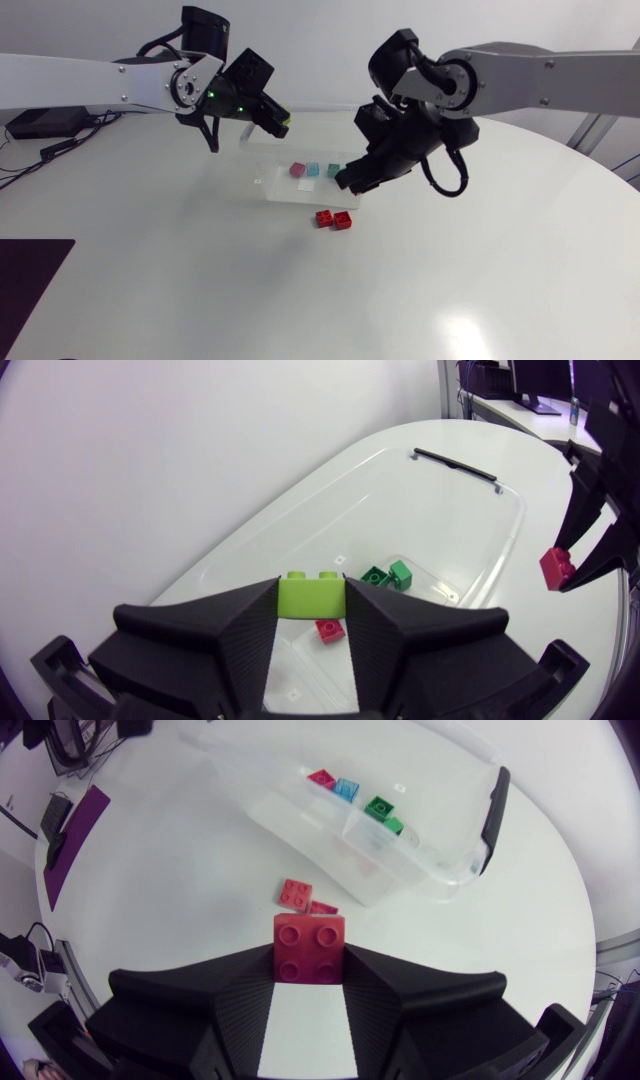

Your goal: Place the duplo bricks in the container

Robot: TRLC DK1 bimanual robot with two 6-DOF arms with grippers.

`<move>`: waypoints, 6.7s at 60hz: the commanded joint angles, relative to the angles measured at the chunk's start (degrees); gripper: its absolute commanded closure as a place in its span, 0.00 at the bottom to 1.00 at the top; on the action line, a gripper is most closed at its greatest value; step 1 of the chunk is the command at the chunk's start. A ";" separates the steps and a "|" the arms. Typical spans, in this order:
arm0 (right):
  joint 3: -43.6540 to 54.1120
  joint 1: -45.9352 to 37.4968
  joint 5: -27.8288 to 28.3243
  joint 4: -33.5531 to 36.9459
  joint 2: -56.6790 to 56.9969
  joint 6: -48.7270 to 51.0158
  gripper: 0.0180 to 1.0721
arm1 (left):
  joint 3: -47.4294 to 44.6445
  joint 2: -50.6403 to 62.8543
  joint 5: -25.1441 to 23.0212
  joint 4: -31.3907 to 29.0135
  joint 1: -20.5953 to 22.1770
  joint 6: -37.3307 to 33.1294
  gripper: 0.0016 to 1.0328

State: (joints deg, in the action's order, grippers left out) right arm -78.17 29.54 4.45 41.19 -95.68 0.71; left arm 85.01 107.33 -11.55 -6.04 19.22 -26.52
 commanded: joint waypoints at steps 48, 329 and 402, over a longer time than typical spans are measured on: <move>-26.42 -4.84 -0.05 -1.02 -17.79 1.14 0.63 | -17.16 -22.16 0.65 -1.87 2.31 0.07 0.05; 27.28 -0.98 3.73 -25.72 7.00 4.74 0.10 | 16.76 -0.10 1.09 -29.02 7.23 -3.36 0.75; 3.90 0.08 -3.39 -20.71 -22.97 -7.21 0.47 | 22.57 12.03 2.41 -14.70 -0.50 4.64 0.06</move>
State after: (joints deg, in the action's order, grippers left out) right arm -73.08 29.93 1.61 19.64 -116.99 -4.75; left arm 110.39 123.44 -9.08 -20.99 18.85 -23.14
